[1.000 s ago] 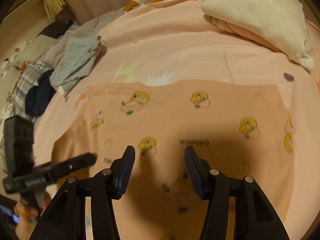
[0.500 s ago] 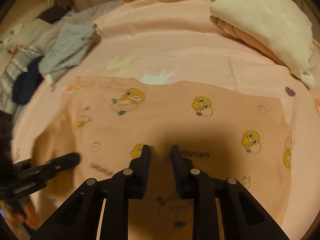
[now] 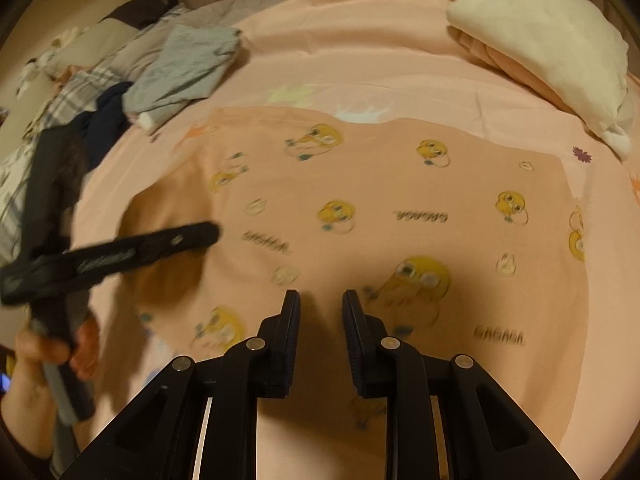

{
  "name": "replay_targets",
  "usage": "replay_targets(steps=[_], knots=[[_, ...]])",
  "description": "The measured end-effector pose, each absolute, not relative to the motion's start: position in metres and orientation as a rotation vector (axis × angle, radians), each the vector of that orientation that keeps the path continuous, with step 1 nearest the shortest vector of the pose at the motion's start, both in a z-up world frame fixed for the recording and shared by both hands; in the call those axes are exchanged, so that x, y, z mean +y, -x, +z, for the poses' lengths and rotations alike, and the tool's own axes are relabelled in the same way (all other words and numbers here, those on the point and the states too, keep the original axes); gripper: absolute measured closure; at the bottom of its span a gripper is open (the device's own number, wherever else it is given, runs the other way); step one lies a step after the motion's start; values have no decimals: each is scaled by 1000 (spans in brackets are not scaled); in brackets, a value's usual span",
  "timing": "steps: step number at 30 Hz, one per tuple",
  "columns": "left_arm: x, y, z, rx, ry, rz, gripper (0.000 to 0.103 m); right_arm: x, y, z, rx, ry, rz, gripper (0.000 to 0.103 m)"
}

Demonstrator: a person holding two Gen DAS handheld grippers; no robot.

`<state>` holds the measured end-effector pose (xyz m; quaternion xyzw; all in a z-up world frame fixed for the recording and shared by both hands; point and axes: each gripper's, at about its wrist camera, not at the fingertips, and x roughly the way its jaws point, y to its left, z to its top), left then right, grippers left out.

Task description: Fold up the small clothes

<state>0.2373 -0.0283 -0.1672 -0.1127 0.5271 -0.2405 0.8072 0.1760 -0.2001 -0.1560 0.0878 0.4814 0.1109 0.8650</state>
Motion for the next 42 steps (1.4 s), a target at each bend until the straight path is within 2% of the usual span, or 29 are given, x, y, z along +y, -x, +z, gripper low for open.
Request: replay_targets(steps=[7, 10, 22, 29, 34, 37, 39, 40, 41, 42], knots=[[-30, -237, -166, 1130, 228, -493, 80, -189, -174, -176, 1045, -164, 223, 78], [-30, -237, -163, 1131, 234, -478, 88, -192, -170, -171, 1045, -184, 241, 78], [-45, -230, -126, 1061, 198, -427, 92, -255, -146, -156, 902, -453, 231, 78], [-109, -213, -79, 957, 17, -485, 92, -283, -142, -146, 823, -534, 219, 78], [-165, -197, -77, 940, -112, -551, 91, -314, -136, -142, 764, -628, 174, 77], [-197, -190, -94, 994, -151, -607, 84, -335, -132, -150, 756, -708, 151, 77], [-211, -188, -110, 1034, -154, -633, 74, -347, -131, -157, 757, -775, 141, 73], [-215, -188, -114, 1047, -151, -654, 68, -351, -131, -160, 755, -802, 142, 67], [-217, -187, -118, 1060, -140, -674, 57, -356, -129, -164, 753, -840, 145, 61], [-217, -185, -119, 1063, -125, -699, 52, -359, -129, -165, 752, -859, 150, 59]])
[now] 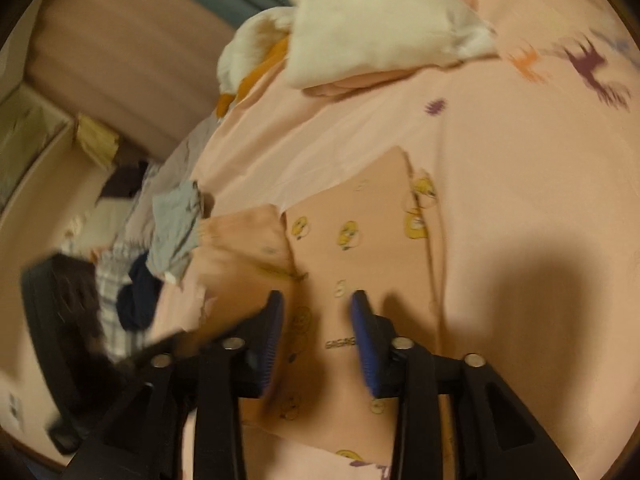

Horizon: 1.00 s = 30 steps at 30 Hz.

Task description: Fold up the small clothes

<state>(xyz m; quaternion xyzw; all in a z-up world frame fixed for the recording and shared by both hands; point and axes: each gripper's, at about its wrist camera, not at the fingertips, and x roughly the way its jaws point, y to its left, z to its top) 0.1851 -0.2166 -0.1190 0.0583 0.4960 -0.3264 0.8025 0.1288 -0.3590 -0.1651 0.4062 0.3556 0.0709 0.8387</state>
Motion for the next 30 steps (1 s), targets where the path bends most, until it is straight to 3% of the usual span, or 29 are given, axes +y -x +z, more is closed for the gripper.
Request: replay_targets(steps=[2, 6, 14, 18, 28, 30], knots=[[-214, -181, -116, 1041, -108, -732, 43, -363, -128, -168, 748, -896, 165, 58], [-191, -178, -105, 996, -69, -746, 42, -363, -131, -169, 744, -930, 196, 54], [-126, -178, -114, 1003, 43, -655, 39, -347, -159, -167, 804, -864, 254, 32], [-106, -179, -125, 1039, 76, -619, 39, -338, -177, -172, 885, -756, 188, 32], [-93, -173, -134, 1057, 99, -619, 39, -331, -194, -174, 868, -660, 159, 33], [-93, -172, -134, 1055, 98, -620, 39, -325, -199, -173, 872, -624, 156, 55]])
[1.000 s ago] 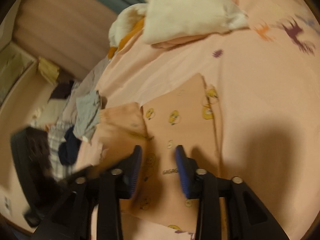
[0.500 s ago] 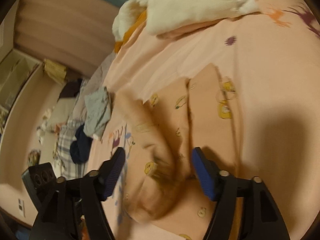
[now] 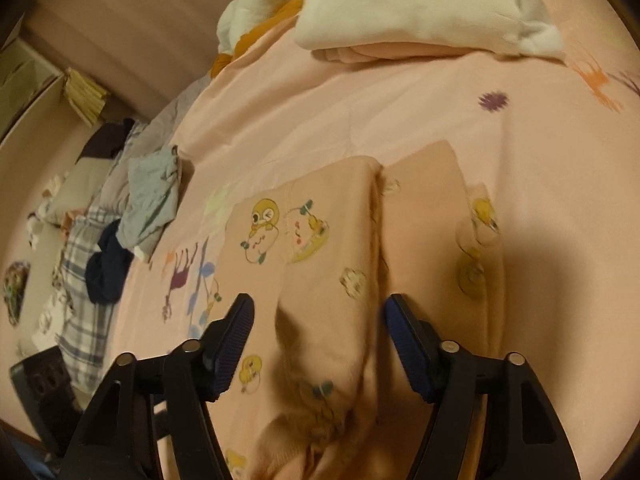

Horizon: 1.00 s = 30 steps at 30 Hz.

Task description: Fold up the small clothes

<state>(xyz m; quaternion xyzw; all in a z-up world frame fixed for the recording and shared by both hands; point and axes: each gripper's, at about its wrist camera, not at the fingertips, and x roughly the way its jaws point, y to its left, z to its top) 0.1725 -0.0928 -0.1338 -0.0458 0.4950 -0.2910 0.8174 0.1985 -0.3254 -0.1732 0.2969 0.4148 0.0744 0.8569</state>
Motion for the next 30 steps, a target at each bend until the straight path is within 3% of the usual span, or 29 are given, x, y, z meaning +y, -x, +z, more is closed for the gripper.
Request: replay_targets(steps=[4, 5, 11, 20, 25, 27, 29, 30], knots=[[-92, -173, -134, 1059, 100, -615, 39, -314, -196, -166, 842, -510, 120, 93], [-91, -173, -134, 1059, 101, -614, 39, -314, -194, -162, 825, -504, 118, 94], [-95, -174, -128, 1045, 113, -628, 39, -335, -171, -129, 722, -501, 86, 95], [-121, -173, -125, 1036, 59, -658, 39, -365, -163, -174, 857, -547, -32, 94], [-138, -166, -120, 1003, 0, -694, 40, -372, -141, -151, 783, -527, -48, 89], [-143, -164, -120, 983, -17, -696, 45, -366, -127, -135, 737, -495, 15, 89], [-148, -163, -121, 974, -30, -700, 66, -357, -118, -126, 717, -460, 75, 89], [-151, -164, -122, 977, -33, -708, 72, -349, -112, -122, 709, -436, 113, 89]])
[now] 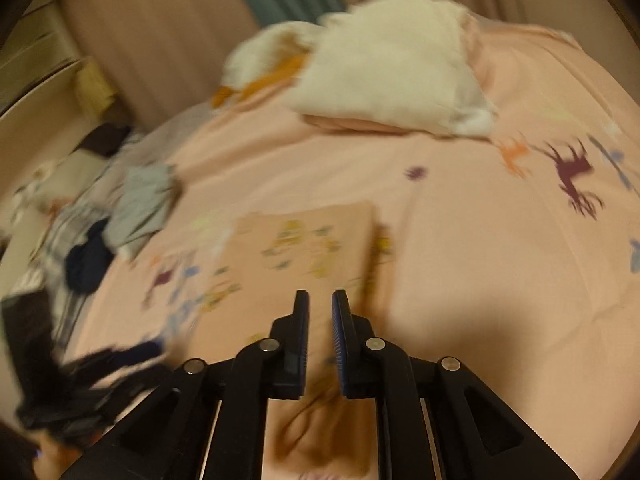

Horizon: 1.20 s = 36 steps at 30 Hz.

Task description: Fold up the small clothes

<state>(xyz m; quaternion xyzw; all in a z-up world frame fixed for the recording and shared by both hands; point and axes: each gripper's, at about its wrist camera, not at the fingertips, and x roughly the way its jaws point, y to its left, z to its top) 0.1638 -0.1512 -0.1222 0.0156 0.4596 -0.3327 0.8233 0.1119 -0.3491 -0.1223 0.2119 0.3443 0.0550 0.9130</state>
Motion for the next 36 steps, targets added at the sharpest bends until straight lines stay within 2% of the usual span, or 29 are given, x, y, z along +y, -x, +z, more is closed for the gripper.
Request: replay_targets(steps=[1, 3, 11, 18, 22, 30, 36], knots=[[-154, -164, -124, 982, -38, -714, 79, -343, -108, -120, 711, -421, 138, 89], [-161, -161, -130, 988, -63, -723, 82, -331, -101, -121, 726, -397, 188, 89], [-168, -151, -152, 1000, -161, -724, 82, -317, -96, -169, 915, -290, 65, 92], [-162, -142, -157, 997, -188, -730, 80, -328, -79, -172, 941, -295, 15, 92], [-154, -137, -154, 995, -179, -736, 80, -334, -75, -152, 855, -317, 46, 92], [-162, -151, -141, 957, -147, -713, 77, -347, -131, -128, 732, -366, 52, 91], [-171, -155, -153, 979, -168, -711, 77, -357, -197, -148, 825, -388, -1, 92]])
